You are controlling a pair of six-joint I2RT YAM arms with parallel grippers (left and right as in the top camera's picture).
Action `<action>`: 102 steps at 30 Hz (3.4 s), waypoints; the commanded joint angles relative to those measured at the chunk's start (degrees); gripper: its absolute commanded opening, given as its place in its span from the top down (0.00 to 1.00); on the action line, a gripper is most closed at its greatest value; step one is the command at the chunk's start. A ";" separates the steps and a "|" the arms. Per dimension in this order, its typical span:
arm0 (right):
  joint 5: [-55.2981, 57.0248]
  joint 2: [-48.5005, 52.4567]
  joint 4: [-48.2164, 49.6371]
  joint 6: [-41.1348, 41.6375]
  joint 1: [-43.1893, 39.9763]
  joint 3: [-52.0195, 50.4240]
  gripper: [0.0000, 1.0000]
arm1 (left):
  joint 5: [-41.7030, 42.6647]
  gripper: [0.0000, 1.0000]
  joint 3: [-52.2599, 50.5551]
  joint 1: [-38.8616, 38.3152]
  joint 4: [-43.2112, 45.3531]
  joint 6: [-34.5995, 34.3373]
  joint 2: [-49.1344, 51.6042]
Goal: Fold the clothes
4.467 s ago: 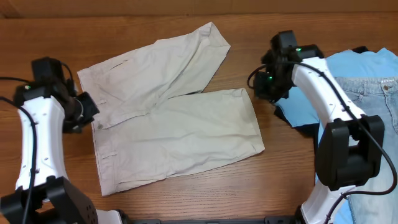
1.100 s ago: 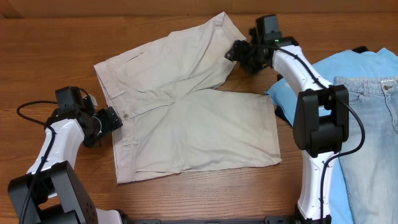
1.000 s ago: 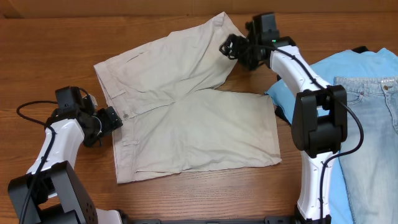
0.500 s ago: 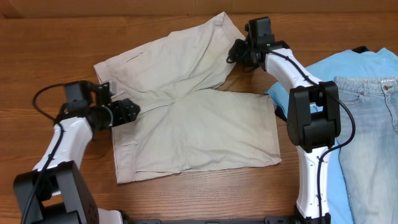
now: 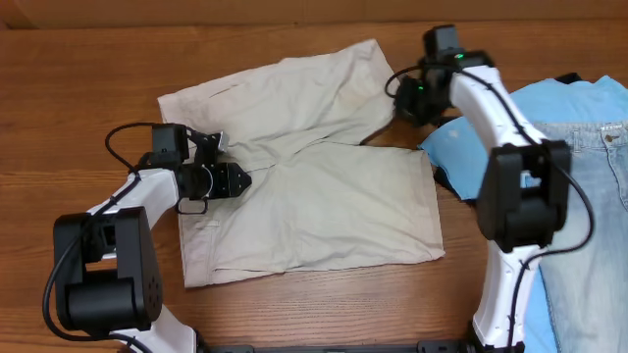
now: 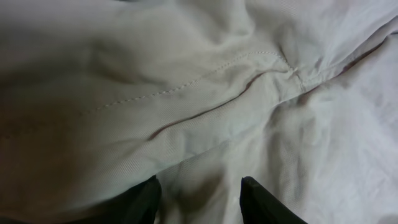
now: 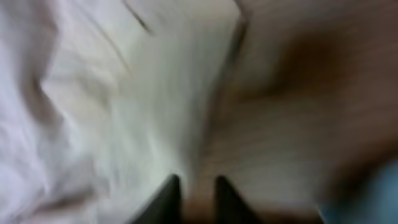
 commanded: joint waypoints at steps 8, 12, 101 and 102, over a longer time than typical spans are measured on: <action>8.11 -3.02 1.90 -12.46 -0.85 1.60 0.49 | -6.36 0.50 -1.66 0.37 0.17 -0.79 4.87; -5.66 -2.69 10.71 -26.93 -0.22 1.05 0.40 | -6.29 0.46 -1.64 0.37 0.22 -0.81 4.87; -10.23 7.45 12.26 -25.46 3.28 22.23 0.96 | -1.81 0.16 0.81 0.59 -1.16 -0.83 4.87; -9.79 7.30 11.54 -26.82 3.13 22.23 0.96 | -1.81 0.16 0.81 0.59 -1.16 -0.81 4.87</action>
